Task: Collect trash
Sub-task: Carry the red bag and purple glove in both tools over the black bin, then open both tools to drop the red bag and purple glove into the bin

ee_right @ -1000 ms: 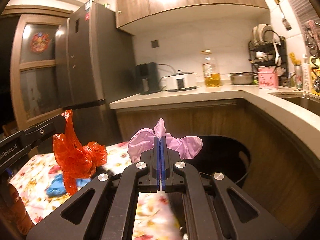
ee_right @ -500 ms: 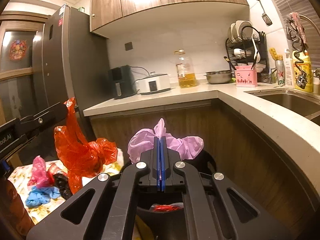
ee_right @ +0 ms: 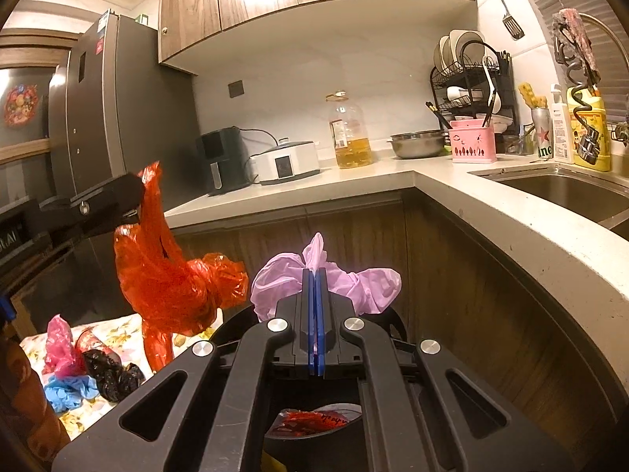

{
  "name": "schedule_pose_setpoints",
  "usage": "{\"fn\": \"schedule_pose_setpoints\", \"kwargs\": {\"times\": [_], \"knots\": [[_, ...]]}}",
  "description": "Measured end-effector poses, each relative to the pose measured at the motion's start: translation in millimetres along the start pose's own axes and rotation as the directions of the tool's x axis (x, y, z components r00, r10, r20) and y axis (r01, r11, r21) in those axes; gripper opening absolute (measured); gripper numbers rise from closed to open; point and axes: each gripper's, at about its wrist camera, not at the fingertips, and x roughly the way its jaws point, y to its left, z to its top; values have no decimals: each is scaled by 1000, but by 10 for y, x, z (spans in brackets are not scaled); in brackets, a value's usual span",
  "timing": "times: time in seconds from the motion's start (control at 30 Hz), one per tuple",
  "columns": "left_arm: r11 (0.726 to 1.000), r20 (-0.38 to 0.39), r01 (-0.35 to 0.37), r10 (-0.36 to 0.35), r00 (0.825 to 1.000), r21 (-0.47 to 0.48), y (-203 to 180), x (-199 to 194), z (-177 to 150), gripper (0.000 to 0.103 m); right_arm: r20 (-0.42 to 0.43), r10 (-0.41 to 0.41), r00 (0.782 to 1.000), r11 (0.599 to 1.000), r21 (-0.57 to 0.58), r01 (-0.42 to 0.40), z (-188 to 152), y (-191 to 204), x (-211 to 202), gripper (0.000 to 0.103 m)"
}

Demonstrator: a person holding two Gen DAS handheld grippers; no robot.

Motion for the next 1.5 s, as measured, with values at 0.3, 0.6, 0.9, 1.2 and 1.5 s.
{"fn": "schedule_pose_setpoints", "kwargs": {"times": [0.3, 0.6, 0.9, 1.2, 1.5], "knots": [[997, -21, 58, -59, 998, -44, 69, 162, -50, 0, -9, -5, 1000, 1000, 12, 5, -28, -23, 52, 2], [989, -77, 101, -110, 991, -105, 233, 353, -194, 0, -29, 2, 1000, 1000, 28, -1, -45, -52, 161, 2], [994, -143, 28, -42, 989, -104, 344, 497, -356, 13, -54, 19, 998, 999, 35, -17, -58, -76, 274, 2], [992, -137, -49, 33, 990, -120, 490, 383, -411, 66, -51, 10, 999, 999, 44, -8, -104, -101, 266, 30], [973, -145, -209, 193, 970, -100, 590, 110, -500, 81, -36, -8, 999, 999, 33, 9, -138, -39, 174, 56]]}}
